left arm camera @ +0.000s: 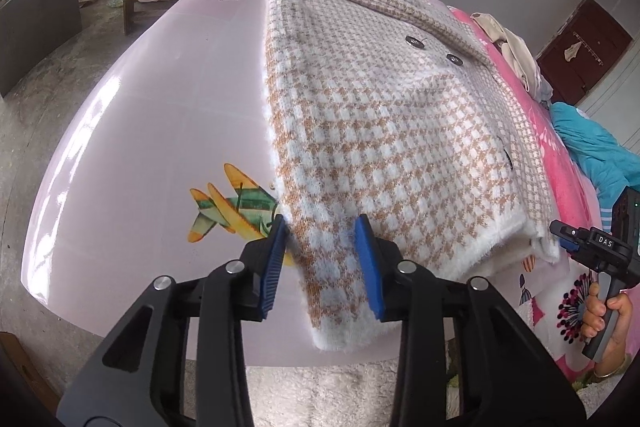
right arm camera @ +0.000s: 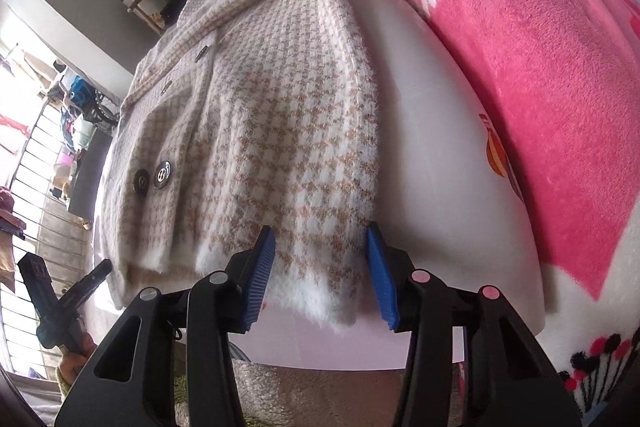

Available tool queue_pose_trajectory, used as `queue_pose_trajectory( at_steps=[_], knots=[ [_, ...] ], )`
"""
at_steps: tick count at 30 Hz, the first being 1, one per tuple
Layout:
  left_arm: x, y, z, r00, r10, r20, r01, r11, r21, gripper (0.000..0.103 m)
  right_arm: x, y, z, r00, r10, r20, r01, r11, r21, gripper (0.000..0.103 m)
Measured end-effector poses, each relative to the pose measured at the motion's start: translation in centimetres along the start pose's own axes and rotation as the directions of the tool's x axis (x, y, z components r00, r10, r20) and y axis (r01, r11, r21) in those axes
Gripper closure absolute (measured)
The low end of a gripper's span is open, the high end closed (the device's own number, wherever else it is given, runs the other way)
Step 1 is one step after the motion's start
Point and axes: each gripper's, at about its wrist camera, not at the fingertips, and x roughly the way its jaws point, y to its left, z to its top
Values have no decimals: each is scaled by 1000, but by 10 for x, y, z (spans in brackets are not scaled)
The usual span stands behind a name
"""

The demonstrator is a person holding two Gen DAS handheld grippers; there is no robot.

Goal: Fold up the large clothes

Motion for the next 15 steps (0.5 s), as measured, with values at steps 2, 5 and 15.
queue_pose_trajectory(
  at_steps=[2,5,15],
  knots=[
    [0,-1,-1,1000,12,10,-12,1000,-1,77,1,2,-3,1000,-1,5,1,1000,-4,62],
    [1,-8,-2,999,43,28,-44,999,24,85,4,4,-5,1000,-3,22,3,1000,-11,76],
    [-88,-47,21,974,74,216,-136,948,288,97,-86,42,17,967,46,250,-4,986,-167,96]
  ],
)
